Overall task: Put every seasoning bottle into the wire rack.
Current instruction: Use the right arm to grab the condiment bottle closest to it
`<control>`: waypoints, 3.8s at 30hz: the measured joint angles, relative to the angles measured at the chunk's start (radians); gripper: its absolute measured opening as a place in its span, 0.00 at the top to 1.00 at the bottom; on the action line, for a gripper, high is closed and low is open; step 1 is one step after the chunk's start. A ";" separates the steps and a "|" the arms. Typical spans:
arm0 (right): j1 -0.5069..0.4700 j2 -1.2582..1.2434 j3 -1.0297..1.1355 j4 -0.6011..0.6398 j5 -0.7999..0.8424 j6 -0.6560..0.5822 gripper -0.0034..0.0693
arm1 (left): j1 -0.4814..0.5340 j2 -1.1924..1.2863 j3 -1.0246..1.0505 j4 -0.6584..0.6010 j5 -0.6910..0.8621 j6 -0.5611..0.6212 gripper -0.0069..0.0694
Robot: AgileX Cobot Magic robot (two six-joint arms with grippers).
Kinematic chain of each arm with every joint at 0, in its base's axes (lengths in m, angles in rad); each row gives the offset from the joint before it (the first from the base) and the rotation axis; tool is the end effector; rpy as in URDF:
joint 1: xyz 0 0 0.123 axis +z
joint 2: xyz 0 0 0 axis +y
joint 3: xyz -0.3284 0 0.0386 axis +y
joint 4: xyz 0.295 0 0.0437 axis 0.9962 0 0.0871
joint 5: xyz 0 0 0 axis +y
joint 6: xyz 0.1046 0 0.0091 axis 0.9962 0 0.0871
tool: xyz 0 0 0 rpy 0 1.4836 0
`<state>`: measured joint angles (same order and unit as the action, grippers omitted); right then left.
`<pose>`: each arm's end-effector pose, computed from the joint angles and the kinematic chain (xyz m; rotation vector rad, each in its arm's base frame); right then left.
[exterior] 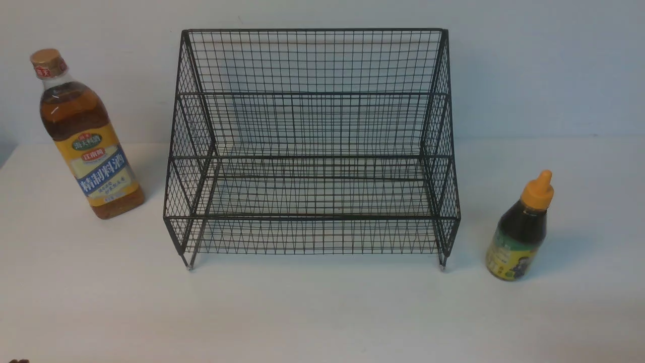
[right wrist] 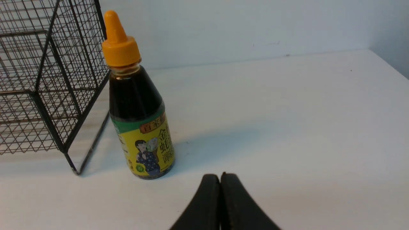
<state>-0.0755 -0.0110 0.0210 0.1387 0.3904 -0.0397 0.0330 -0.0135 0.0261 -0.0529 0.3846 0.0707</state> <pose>0.0667 0.0005 0.1667 0.1182 1.8769 0.0585 0.0666 0.0001 0.1651 0.0030 1.8803 0.0189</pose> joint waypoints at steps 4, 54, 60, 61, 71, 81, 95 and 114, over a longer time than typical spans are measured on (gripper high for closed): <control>0.000 0.000 0.000 0.000 0.000 0.000 0.97 | 0.000 0.000 0.000 0.000 0.000 0.000 0.92; 0.001 0.002 -0.112 0.557 -0.459 -0.018 0.97 | 0.000 0.000 0.000 0.000 0.000 0.000 0.92; 0.001 0.237 -0.391 0.262 -0.228 -0.146 0.97 | 0.000 0.000 0.000 0.000 0.000 0.000 0.92; 0.001 0.298 -0.425 0.235 -0.194 -0.154 0.97 | 0.000 0.000 0.000 0.000 0.000 0.000 0.92; 0.023 0.853 -0.576 0.174 -0.261 -0.205 0.97 | 0.000 0.000 0.000 0.000 0.000 0.000 0.92; 0.263 1.122 -0.582 0.172 -0.566 -0.259 0.97 | 0.000 0.000 0.000 0.000 0.000 0.000 0.92; 0.311 1.250 -0.441 0.100 -0.983 -0.133 0.97 | 0.000 0.000 0.000 0.000 0.000 0.000 0.92; 0.311 1.366 -0.410 -0.100 -1.122 -0.086 0.62 | 0.000 0.000 0.000 0.000 0.000 0.000 0.92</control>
<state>0.2351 1.3550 -0.3885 0.0388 -0.7318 -0.1252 0.0330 -0.0135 0.0261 -0.0529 0.3846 0.0707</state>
